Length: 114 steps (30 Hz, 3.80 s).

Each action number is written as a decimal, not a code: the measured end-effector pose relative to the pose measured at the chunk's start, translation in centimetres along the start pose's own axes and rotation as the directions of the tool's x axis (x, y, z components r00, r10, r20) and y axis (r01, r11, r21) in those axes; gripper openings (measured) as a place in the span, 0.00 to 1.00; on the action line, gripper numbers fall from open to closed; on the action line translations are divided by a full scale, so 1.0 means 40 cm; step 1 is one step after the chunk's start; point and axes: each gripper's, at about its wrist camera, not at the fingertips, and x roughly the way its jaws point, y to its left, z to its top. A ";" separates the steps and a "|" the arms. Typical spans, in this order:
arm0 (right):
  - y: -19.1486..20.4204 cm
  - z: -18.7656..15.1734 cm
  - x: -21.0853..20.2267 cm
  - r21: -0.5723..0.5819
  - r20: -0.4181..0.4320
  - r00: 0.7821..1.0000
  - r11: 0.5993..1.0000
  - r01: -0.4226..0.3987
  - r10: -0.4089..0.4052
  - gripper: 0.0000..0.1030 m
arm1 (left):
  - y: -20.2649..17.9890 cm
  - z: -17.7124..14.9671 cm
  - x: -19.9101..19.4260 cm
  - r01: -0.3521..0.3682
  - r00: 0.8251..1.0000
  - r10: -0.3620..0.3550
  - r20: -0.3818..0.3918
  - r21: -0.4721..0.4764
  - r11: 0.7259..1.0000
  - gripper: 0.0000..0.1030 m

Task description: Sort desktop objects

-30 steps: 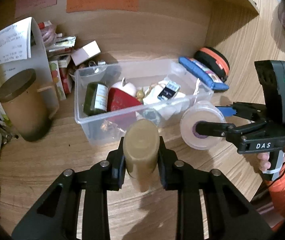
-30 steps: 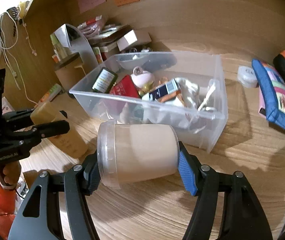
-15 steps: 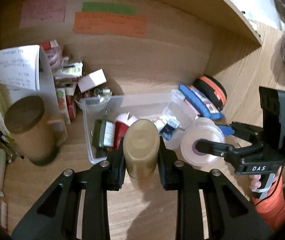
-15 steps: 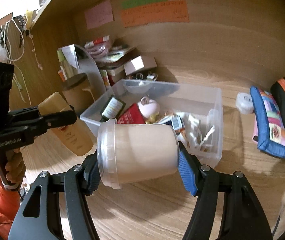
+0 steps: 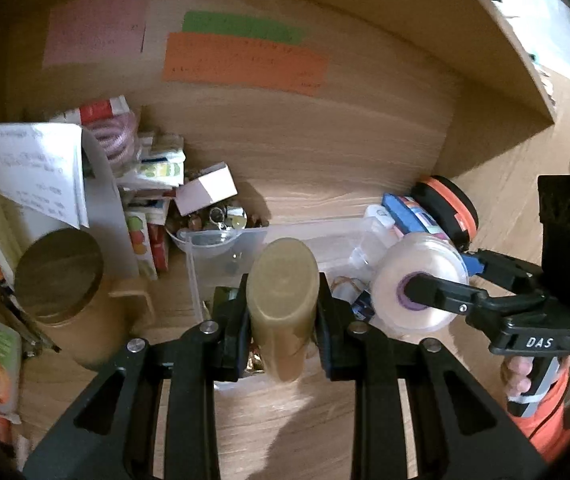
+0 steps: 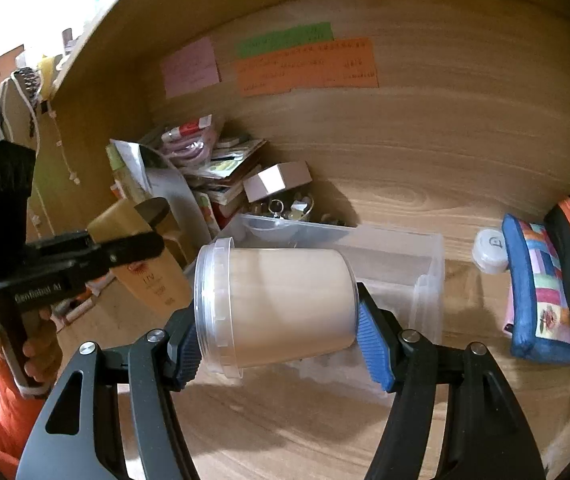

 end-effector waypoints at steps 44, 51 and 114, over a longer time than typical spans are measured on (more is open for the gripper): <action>0.024 -0.067 0.172 -0.128 -0.060 0.987 0.981 0.143 -0.152 0.70 | 0.033 -0.020 0.198 -0.092 0.991 0.094 -0.098 0.021 0.996 0.44; -0.003 -0.053 0.147 -0.069 -0.029 0.987 0.986 0.154 -0.156 0.79 | 0.032 -0.017 0.178 -0.112 0.992 0.114 -0.057 0.028 0.993 0.65; 0.090 -0.189 -0.202 0.116 0.120 0.945 0.950 0.291 -0.304 1.00 | -0.160 -0.179 -0.143 -0.285 0.950 0.273 0.150 0.064 0.956 0.98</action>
